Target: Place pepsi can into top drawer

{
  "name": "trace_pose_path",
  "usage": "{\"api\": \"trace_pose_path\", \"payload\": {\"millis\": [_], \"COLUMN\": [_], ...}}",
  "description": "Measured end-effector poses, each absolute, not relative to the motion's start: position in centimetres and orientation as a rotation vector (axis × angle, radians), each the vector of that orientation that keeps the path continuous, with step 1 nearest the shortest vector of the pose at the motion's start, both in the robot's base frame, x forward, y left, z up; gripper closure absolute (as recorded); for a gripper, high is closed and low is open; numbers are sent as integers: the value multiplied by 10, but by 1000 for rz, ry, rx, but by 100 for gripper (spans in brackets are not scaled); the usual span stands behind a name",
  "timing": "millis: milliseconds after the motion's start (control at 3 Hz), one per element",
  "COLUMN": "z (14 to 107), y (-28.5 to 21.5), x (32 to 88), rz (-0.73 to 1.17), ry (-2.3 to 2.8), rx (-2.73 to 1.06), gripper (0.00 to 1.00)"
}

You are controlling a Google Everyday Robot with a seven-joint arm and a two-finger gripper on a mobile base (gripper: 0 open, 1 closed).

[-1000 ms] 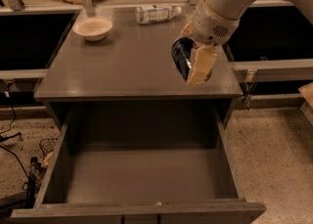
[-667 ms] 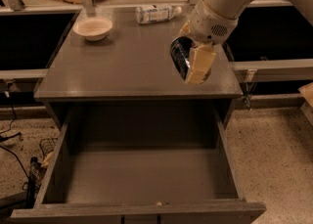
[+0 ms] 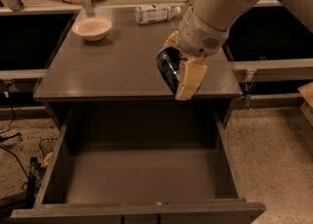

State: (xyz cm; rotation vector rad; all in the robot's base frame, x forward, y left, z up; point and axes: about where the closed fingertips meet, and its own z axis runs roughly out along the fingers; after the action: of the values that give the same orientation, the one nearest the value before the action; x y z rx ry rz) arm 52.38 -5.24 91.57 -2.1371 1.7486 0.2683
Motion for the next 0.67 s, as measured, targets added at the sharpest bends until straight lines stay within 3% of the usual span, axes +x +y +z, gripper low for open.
{"api": "trace_pose_path", "payload": {"millis": [667], "z": [891], "y": [-25], "x": [465], "rz": [350], "ry": [1630], "rx": [-2277], "gripper": [100]}}
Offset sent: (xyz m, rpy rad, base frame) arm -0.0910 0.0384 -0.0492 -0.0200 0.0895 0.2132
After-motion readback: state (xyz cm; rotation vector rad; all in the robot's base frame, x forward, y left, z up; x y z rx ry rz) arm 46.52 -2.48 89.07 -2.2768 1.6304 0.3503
